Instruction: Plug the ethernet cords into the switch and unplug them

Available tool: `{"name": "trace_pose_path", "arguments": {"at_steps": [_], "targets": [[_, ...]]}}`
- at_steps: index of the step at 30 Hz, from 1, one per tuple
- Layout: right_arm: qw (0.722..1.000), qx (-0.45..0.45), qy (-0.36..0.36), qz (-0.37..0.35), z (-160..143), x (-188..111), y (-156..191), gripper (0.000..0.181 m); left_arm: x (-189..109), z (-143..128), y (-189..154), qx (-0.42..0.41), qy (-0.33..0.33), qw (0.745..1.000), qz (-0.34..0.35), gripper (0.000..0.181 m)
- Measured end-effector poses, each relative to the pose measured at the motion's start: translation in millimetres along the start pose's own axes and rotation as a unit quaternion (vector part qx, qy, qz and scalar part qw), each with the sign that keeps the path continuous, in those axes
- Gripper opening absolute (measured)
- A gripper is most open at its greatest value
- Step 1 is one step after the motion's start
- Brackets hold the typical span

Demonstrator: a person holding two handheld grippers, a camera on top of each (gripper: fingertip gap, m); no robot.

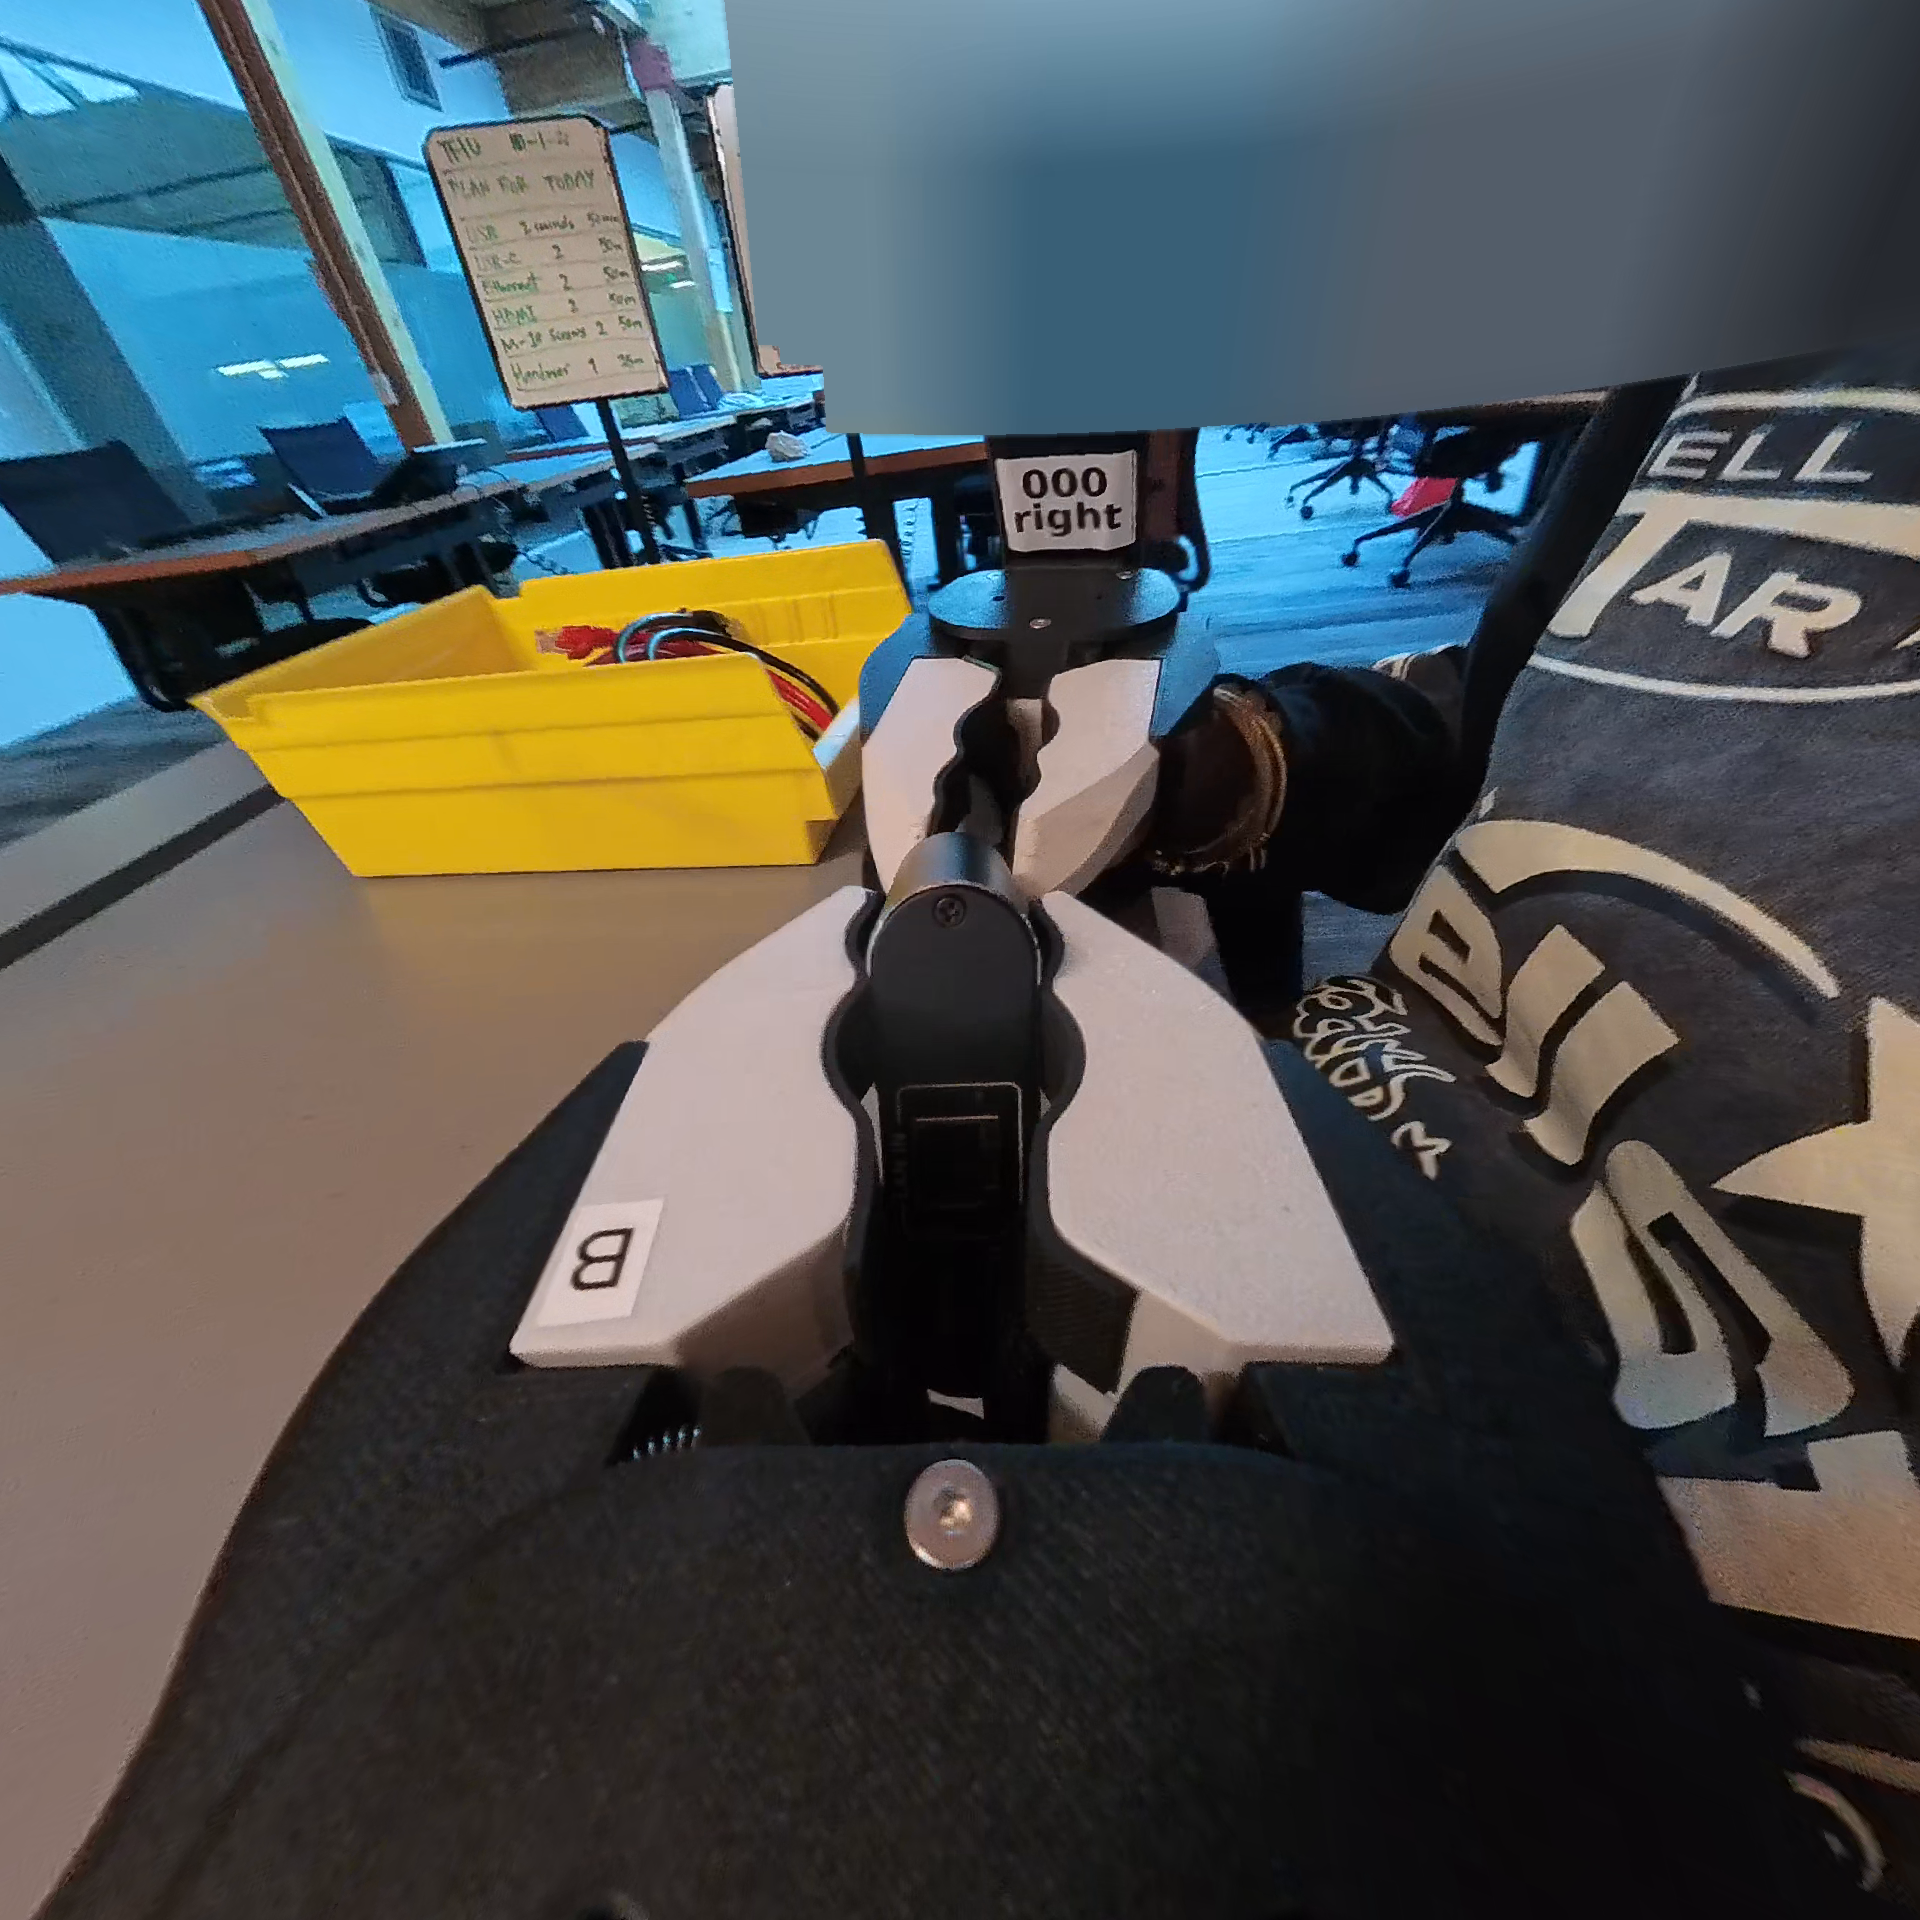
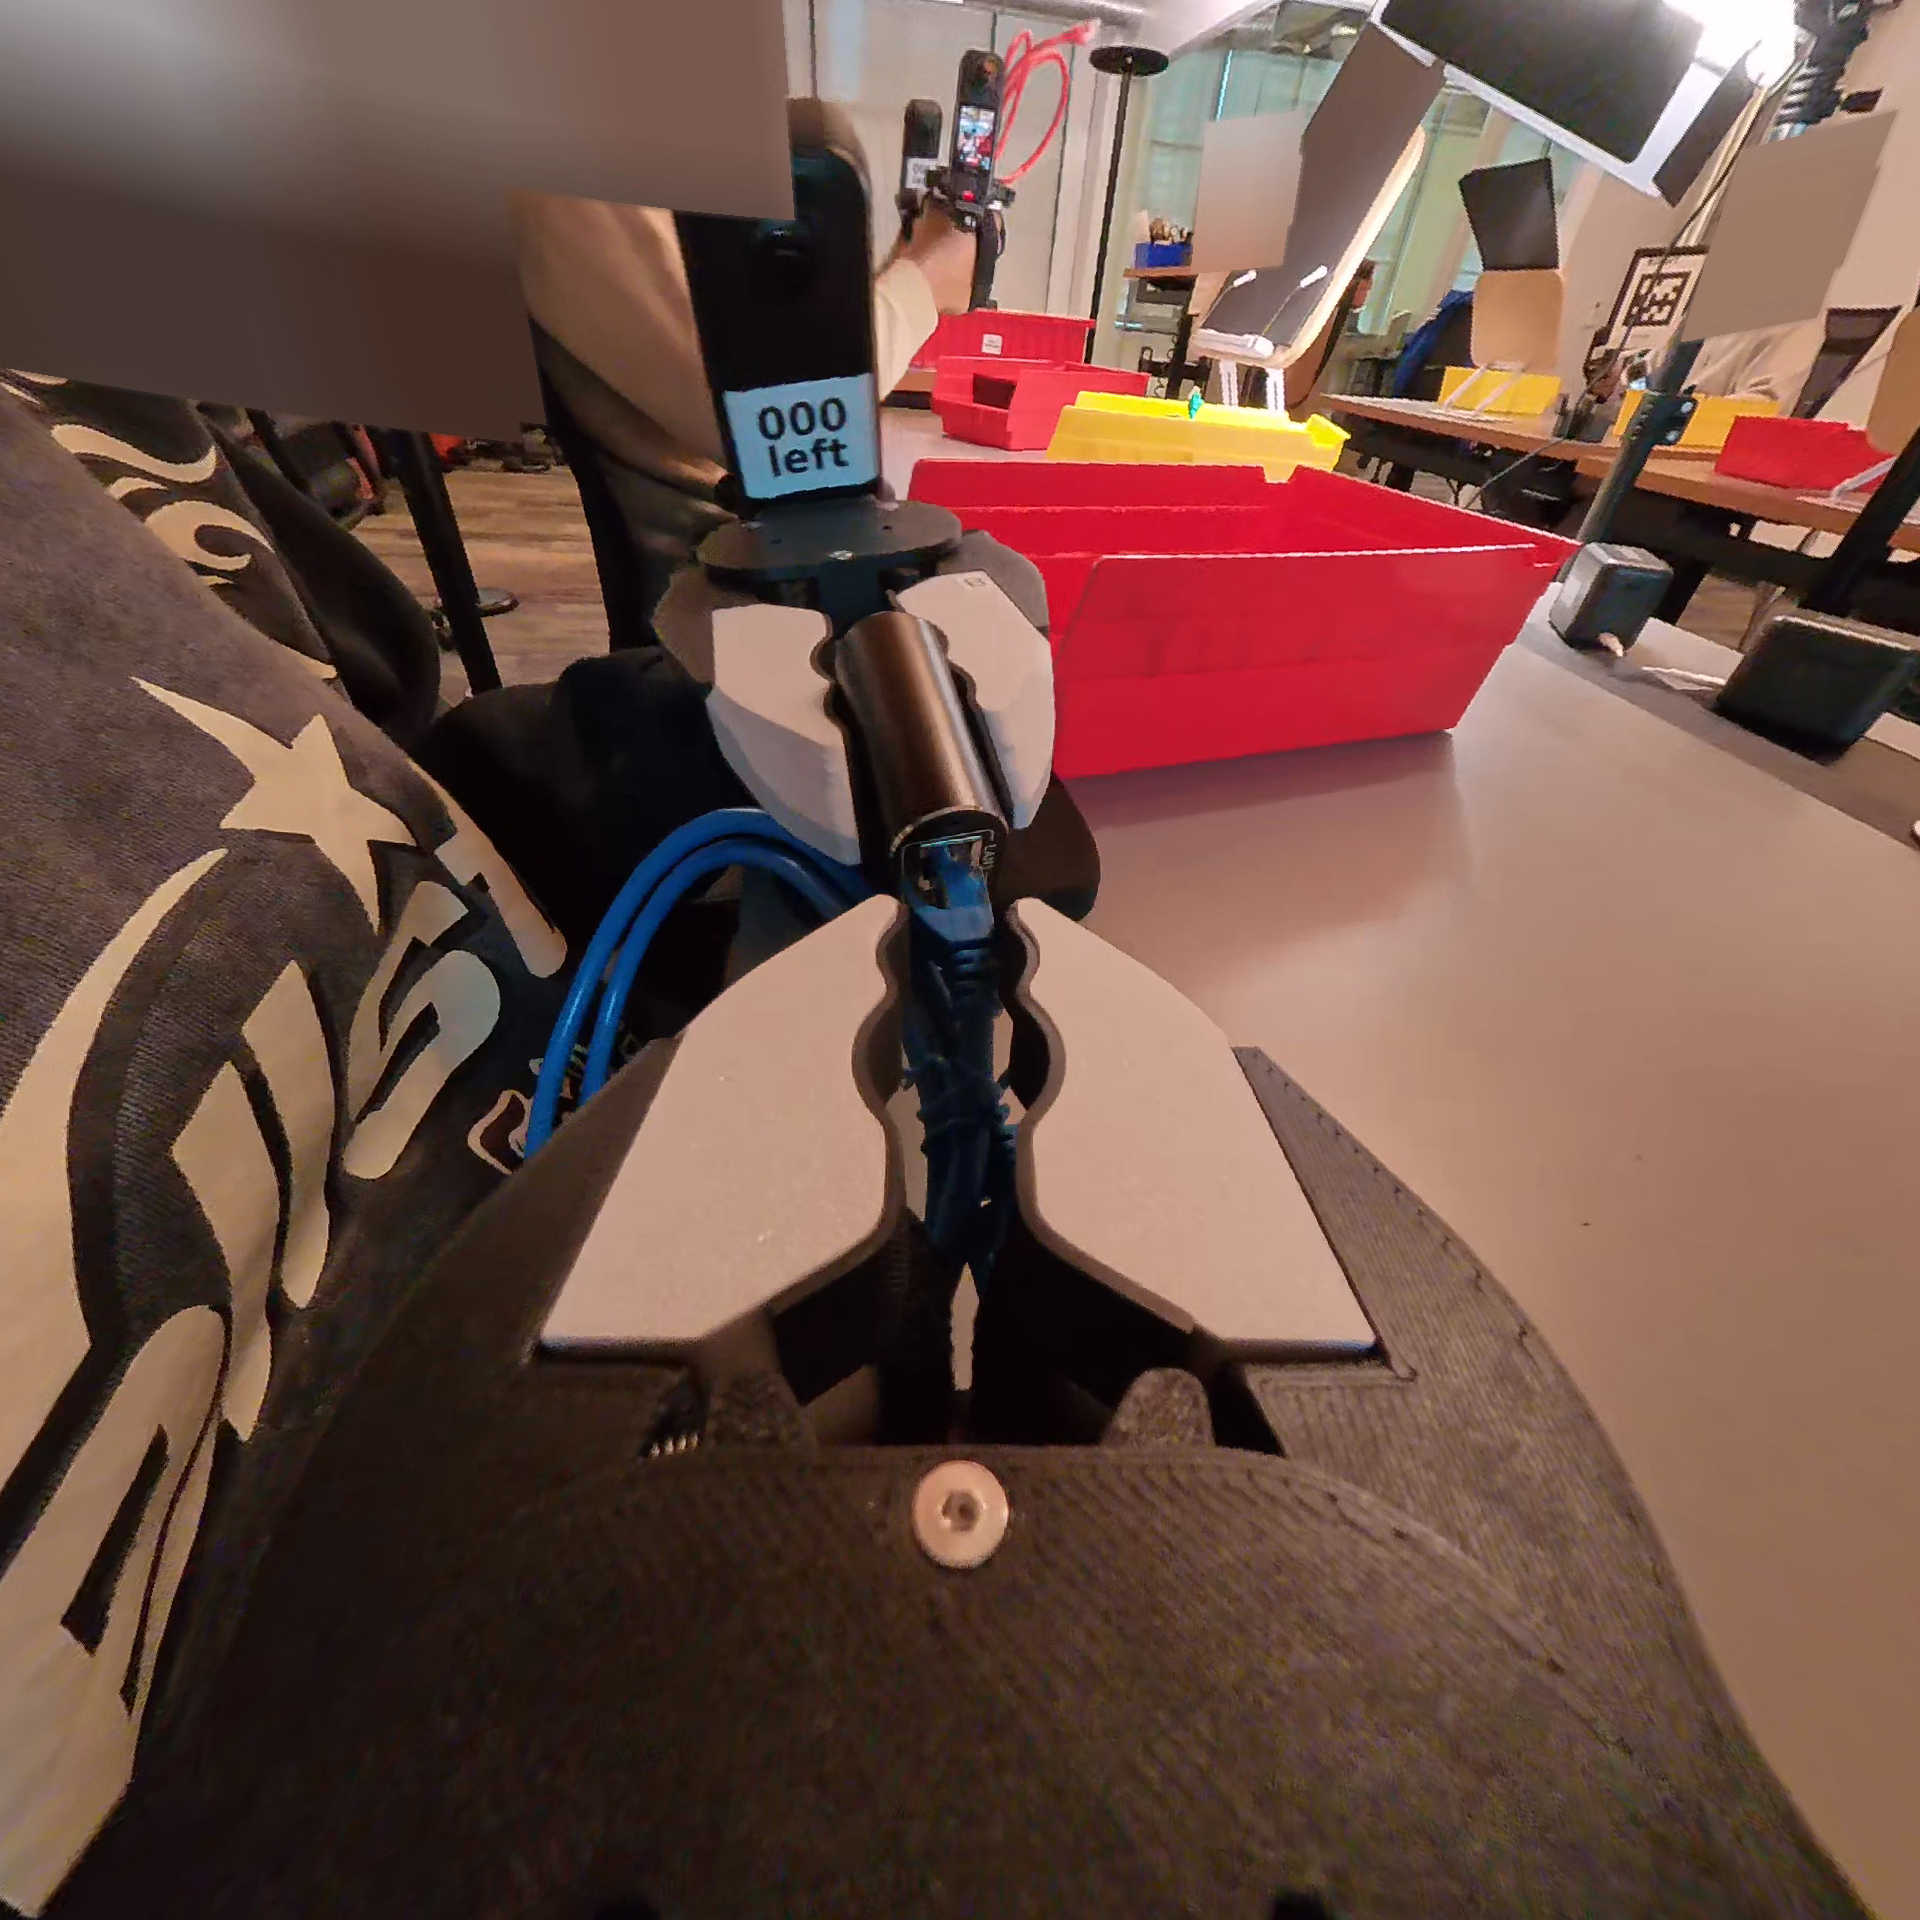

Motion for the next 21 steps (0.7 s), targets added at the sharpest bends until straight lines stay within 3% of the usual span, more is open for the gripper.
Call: {"name": "trace_pose_path", "arguments": {"at_steps": [10,21], "targets": [[0.997,-0.021,0.020,-0.072,-0.9,1.3,-1.5,0.015,1.5,-2.7,-1.7,0.080,0.008,0.995,0.057,0.027],[0.996,-0.017,0.040,-0.074,-6.2,2.3,-7.5,0.016,4.2,-8.6,-7.4,0.204,0.057,0.969,0.129,0.026]]}}
Point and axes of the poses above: each gripper's, where its closed fingertips meet, x out along the fingers, z out of its top, y = z × x across the jaws, the point moved 5 cm from there along -x, back along the fingers, and after that the axes turned 4 degrees about z, right-handed, at the moved point
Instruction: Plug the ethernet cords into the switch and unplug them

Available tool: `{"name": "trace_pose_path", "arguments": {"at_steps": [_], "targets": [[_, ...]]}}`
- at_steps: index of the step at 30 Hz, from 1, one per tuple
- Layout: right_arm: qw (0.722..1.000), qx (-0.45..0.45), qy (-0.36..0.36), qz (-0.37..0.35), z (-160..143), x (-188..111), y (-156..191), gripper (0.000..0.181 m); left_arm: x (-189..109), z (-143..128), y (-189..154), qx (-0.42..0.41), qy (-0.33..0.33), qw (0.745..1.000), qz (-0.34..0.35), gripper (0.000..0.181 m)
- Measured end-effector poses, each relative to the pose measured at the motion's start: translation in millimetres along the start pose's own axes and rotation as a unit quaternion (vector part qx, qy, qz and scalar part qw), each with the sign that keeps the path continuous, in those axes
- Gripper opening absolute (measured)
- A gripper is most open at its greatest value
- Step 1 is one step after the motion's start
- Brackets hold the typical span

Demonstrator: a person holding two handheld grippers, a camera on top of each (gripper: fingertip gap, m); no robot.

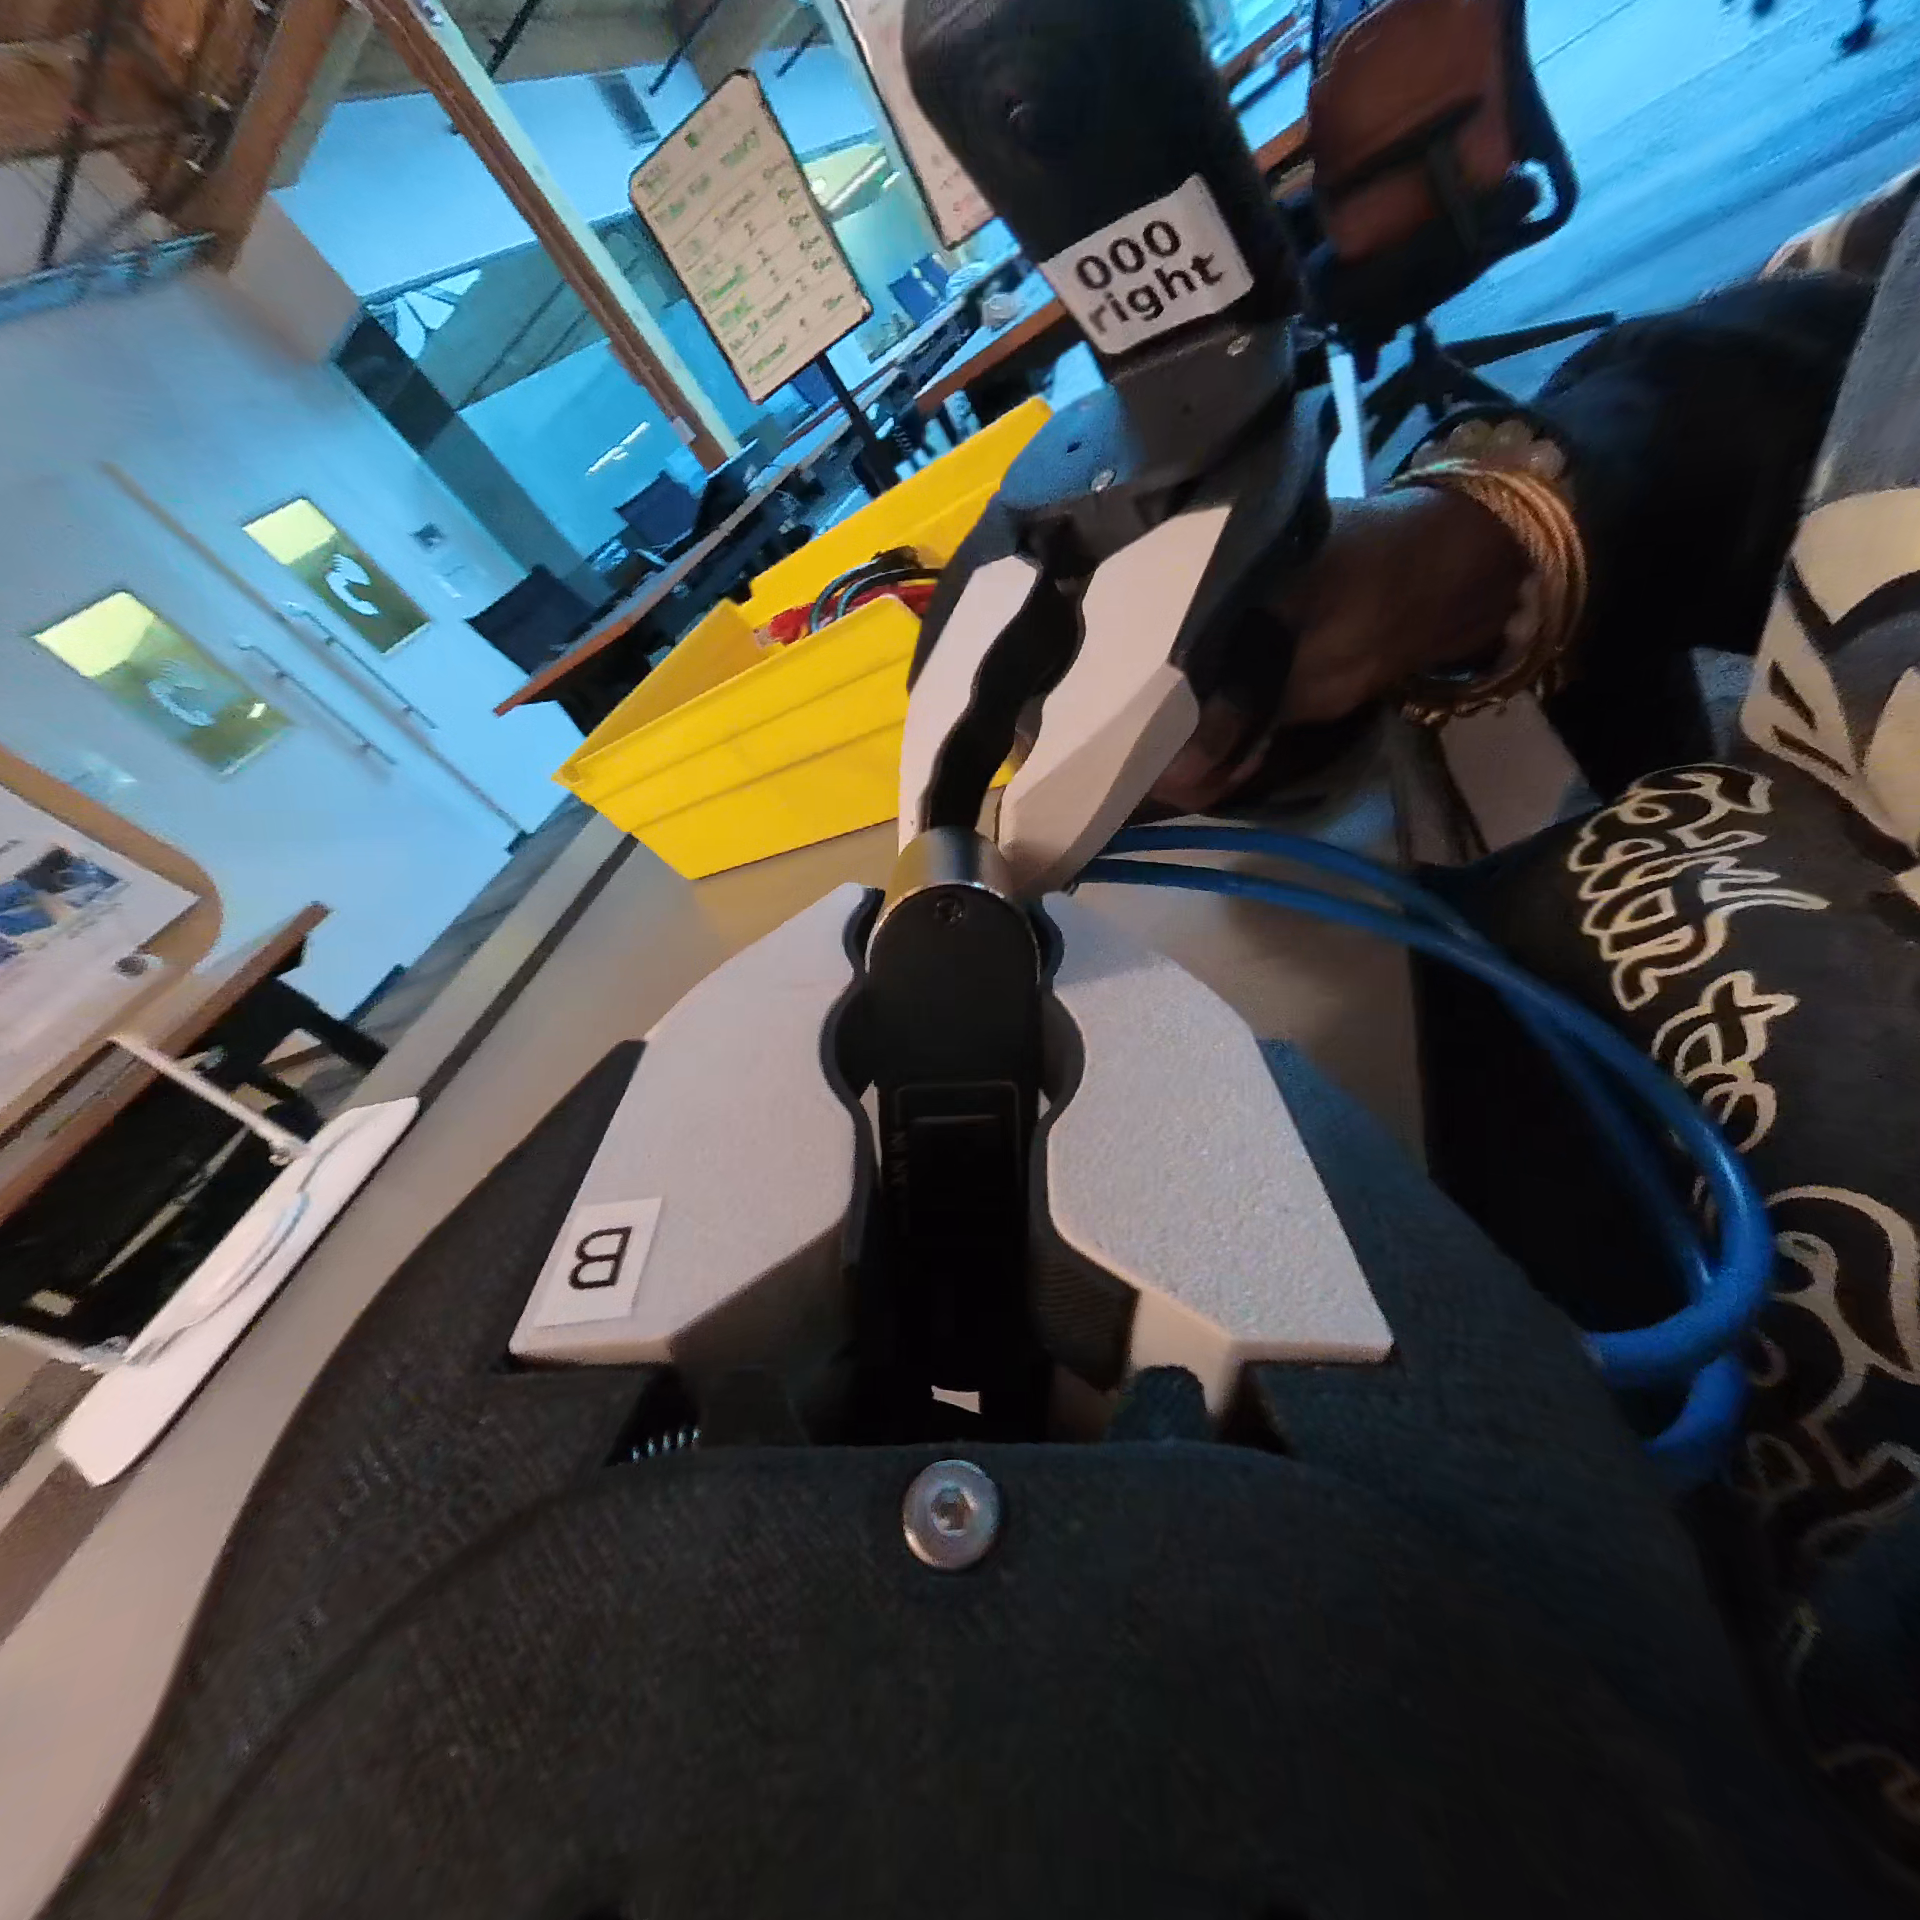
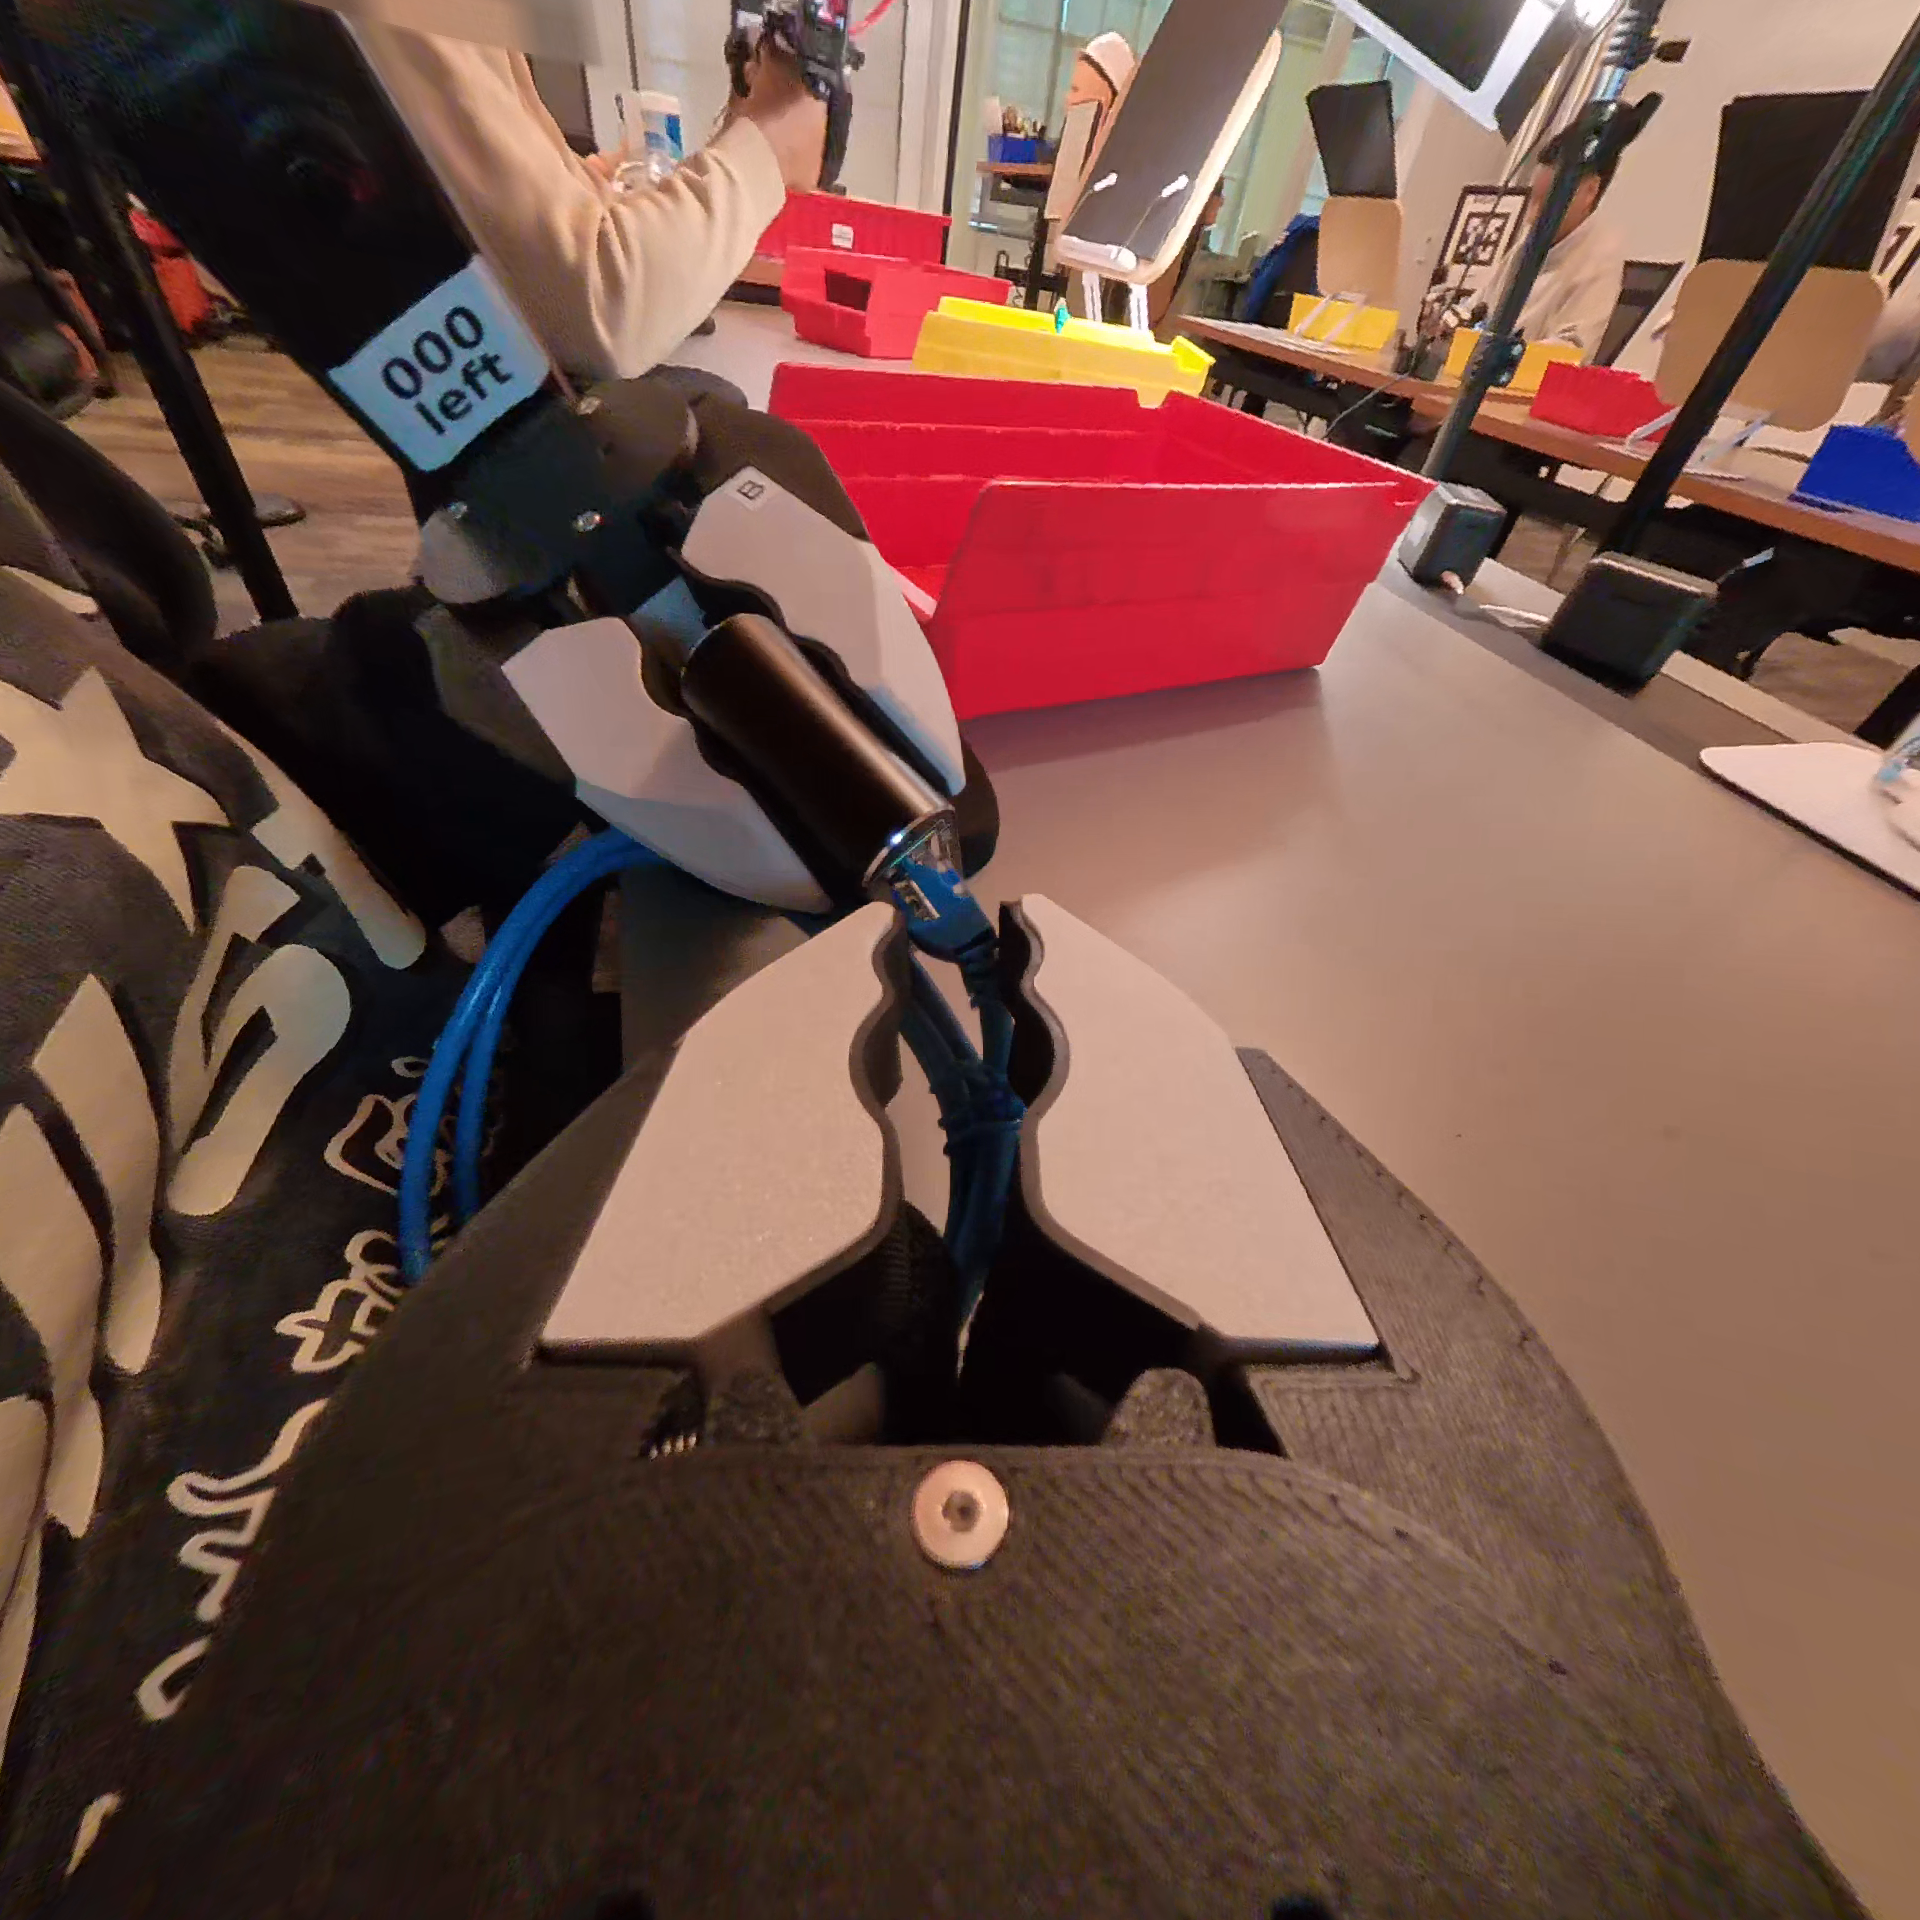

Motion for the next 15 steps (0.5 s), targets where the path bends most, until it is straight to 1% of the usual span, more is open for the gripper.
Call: {"name": "trace_pose_path", "arguments": {"at_steps": [3,4,6,8,10,12,13,15], "targets": [[0.999,-0.016,-0.005,-0.034,2,2,1,0.016,-1,0,0,-0.013,0.000,1.000,0.016,0.026],[0.998,-0.043,-0.004,-0.054,3,2,3,0.016,-1,0,1,-0.020,-0.001,1.000,0.017,0.026],[0.988,-0.130,-0.002,-0.088,9,4,8,0.016,-5,2,3,-0.036,-0.023,0.999,0.013,0.026],[0.974,-0.198,-0.020,-0.106,15,4,18,0.017,-13,6,6,-0.060,-0.062,0.996,-0.017,0.026],[0.964,-0.232,-0.017,-0.132,16,6,24,0.017,-16,6,7,-0.081,-0.071,0.993,-0.042,0.026],[0.946,-0.275,-0.016,-0.169,17,6,27,0.024,-16,7,7,-0.068,-0.069,0.995,-0.039,0.026],[0.942,-0.284,-0.017,-0.180,18,6,29,0.026,-17,7,6,-0.062,-0.071,0.995,-0.038,0.026],[0.949,-0.266,-0.019,-0.169,18,8,34,0.019,-21,8,4,-0.050,-0.076,0.995,-0.037,0.026]]}}
Point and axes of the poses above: each gripper's, where its closed fingertips meet, x out along the fingers, z out of its top, y = z × x across the jaws, the point moved 5 cm from there along -x, back along the fingers, and after that the axes turned 4 degrees about z, right-handed, at the moved point
